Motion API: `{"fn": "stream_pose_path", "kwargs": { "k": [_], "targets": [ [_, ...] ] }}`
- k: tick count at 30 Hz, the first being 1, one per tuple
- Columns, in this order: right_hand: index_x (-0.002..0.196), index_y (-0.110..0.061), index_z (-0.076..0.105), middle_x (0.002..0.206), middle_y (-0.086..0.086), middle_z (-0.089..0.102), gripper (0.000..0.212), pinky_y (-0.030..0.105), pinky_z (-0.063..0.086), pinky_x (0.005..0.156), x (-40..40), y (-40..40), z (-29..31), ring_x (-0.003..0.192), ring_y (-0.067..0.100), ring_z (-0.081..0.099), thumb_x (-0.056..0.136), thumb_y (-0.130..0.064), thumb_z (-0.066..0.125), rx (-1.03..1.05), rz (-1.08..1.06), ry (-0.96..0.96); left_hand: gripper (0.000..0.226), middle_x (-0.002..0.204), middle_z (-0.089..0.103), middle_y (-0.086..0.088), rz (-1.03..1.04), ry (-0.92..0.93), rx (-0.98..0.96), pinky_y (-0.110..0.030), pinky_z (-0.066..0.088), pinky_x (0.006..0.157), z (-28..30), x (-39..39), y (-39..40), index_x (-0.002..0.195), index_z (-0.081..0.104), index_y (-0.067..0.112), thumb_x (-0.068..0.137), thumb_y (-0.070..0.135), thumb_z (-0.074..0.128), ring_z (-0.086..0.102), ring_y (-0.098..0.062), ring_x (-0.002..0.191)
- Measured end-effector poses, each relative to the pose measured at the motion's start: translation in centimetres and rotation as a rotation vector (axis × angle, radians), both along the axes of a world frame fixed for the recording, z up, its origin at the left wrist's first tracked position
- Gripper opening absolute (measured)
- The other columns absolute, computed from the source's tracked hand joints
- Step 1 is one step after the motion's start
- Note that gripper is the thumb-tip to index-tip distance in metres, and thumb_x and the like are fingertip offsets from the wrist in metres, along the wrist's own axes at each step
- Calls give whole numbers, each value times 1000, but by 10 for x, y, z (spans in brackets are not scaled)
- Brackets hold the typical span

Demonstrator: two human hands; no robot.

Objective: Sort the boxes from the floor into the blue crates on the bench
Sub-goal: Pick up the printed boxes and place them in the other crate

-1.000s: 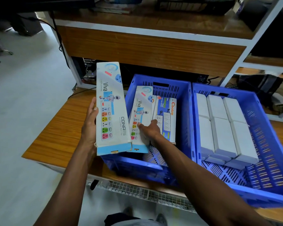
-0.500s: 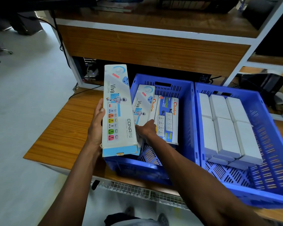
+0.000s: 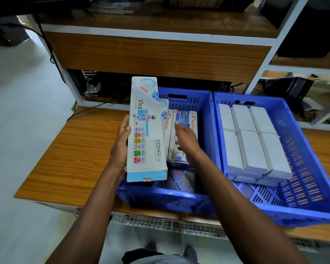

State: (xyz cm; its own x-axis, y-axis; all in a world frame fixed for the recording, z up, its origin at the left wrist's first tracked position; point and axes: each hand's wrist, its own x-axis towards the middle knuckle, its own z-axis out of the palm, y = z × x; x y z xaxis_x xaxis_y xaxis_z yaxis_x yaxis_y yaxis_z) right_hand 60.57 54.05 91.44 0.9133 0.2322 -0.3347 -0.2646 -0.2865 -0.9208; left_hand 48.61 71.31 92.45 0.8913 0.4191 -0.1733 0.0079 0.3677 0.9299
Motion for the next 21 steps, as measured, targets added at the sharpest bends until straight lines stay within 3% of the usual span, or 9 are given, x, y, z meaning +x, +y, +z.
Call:
{"fn": "stream_pose_path", "kwargs": {
  "k": [3,9,11,14,18,21],
  "targets": [
    [131,-25,55,123,-4,60,55,42,53,88,-11,-22,31,103,21,67,98,-68,45,94,100,88,45,130,70,-7,-29,6,-4,-39,60,71,-3,10,-16,151,40,39,107,31,45,72,-23,99],
    [127,-32,54,121,-7,68,62,36,55,81,-18,-51,37,98,17,69,82,-72,68,28,210,103,43,133,69,-4,-96,-6,-43,-35,62,73,-4,30,-47,152,39,28,109,21,39,71,-23,106],
    [129,-30,49,115,-3,75,62,38,57,85,-16,-57,27,99,17,72,83,-65,72,31,204,143,42,124,73,1,-114,8,-63,-38,62,78,-5,33,-59,150,41,30,109,22,39,73,-23,107],
    [130,-26,47,113,-1,77,60,45,58,96,-9,-63,10,104,19,73,87,-58,73,53,177,183,45,134,69,2,-163,52,-51,-45,59,90,-12,36,-67,154,38,34,109,28,41,68,-25,119],
    [133,-16,50,110,1,78,74,50,60,93,1,-65,-17,97,20,77,79,-61,73,40,122,210,44,155,49,5,-141,144,229,-50,46,111,-20,34,-69,152,39,44,108,48,39,52,-21,137],
    [137,-12,43,117,5,73,74,45,63,84,4,-63,-35,96,22,76,85,-55,72,-22,46,201,45,155,47,6,-61,170,437,-43,38,117,-19,29,-66,150,45,34,108,48,37,46,-17,140]
  ]
}}
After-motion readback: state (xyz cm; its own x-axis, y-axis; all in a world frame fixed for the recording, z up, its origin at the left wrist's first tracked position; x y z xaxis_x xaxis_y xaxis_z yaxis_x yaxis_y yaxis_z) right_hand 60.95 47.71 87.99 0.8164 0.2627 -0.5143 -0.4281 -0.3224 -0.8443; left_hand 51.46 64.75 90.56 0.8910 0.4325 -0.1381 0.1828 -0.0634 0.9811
